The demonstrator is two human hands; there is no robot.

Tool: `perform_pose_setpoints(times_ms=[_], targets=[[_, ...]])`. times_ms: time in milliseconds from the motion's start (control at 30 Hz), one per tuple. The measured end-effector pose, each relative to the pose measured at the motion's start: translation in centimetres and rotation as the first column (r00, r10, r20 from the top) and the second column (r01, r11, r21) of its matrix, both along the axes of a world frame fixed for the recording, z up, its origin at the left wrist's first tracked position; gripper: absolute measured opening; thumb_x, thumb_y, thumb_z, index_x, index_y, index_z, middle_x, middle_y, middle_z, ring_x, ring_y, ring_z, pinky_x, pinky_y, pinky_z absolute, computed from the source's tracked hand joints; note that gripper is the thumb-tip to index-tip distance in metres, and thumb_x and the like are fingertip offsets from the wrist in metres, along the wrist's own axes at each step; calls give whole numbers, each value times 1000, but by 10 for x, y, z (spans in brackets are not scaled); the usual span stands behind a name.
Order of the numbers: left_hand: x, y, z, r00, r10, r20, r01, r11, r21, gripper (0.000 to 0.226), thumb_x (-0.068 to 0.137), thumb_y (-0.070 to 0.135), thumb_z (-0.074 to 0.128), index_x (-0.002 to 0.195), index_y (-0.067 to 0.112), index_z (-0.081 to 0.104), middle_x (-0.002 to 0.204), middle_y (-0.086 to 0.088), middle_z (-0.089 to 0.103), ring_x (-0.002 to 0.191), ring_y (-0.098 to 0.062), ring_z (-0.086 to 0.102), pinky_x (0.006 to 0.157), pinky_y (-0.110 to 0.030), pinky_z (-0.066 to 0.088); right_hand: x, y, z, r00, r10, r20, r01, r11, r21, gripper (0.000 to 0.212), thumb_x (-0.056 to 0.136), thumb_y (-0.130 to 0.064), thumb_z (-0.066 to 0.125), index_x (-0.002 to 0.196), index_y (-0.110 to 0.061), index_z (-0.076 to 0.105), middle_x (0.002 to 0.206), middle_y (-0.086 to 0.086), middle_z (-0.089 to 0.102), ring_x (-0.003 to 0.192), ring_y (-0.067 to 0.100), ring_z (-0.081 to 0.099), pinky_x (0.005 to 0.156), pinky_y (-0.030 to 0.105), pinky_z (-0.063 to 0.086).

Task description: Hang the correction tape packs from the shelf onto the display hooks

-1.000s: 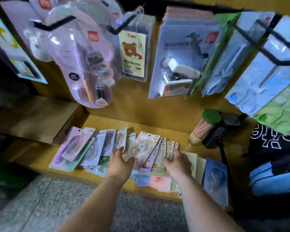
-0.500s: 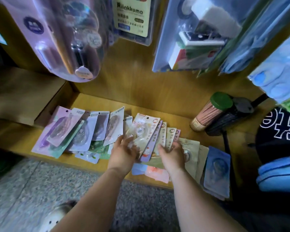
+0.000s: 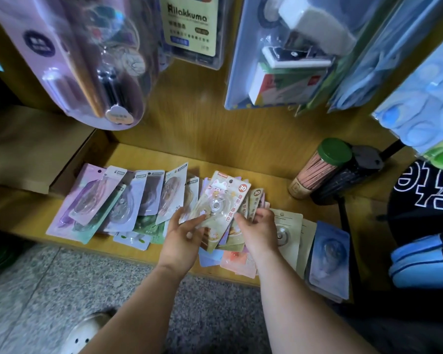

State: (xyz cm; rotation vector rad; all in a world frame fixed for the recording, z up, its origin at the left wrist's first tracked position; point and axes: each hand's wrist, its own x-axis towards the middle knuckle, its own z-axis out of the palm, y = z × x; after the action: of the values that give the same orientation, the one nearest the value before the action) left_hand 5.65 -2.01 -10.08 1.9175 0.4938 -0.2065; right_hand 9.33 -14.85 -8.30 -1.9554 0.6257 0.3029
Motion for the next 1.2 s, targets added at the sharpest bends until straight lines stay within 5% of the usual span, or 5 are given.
perform_pose_setpoints(times_ms=[133, 367, 500, 867, 1200], targets=[[-4, 4, -4, 1000, -24, 15, 24, 1000, -9, 31, 94, 6, 45, 117, 18, 62, 152, 4, 21, 125, -17, 46, 87, -7, 31, -2, 6, 1, 987, 162, -18, -162, 987, 10, 63, 81, -28, 65, 136, -20, 36, 139, 0, 44, 125, 22, 47, 93, 27, 39], [-8, 9, -4, 998, -57, 24, 59, 993, -102, 42, 92, -11, 34, 113, 11, 62, 145, -4, 29, 65, 25, 53, 65, 11, 32, 1, 23, -13, 998, 53, -18, -54, 998, -14, 57, 69, -25, 74, 120, -15, 49, 123, 7, 60, 113, 25, 57, 97, 39, 47], [-8, 16, -1, 1000, 8, 24, -5, 993, -122, 39, 91, -10, 36, 107, 16, 61, 141, -9, 40, 106, -8, 46, 85, -11, 34, 5, 23, -15, 996, 77, -47, -77, 997, -9, 52, 72, -27, 72, 119, -18, 52, 120, 6, 63, 110, 25, 60, 95, 37, 48], [-2, 14, -10, 999, 42, -25, -44, 996, -78, 32, 95, 11, 39, 125, 9, 50, 129, -5, 45, 92, -27, 61, 89, -30, 46, 2, 28, -6, 931, 322, -174, -366, 807, -464, 74, 81, -49, 54, 142, -16, 28, 156, 7, 15, 146, 24, 0, 119, 39, 3], [-3, 12, -11, 999, -12, -43, 6, 991, -132, 38, 92, -9, 35, 128, -5, 46, 145, -12, 32, 96, 11, 55, 73, 4, 30, 2, 30, 5, 912, 390, -126, -390, 732, -558, 72, 80, -48, 56, 139, -16, 33, 150, 7, 31, 144, 24, 12, 119, 35, 1]])
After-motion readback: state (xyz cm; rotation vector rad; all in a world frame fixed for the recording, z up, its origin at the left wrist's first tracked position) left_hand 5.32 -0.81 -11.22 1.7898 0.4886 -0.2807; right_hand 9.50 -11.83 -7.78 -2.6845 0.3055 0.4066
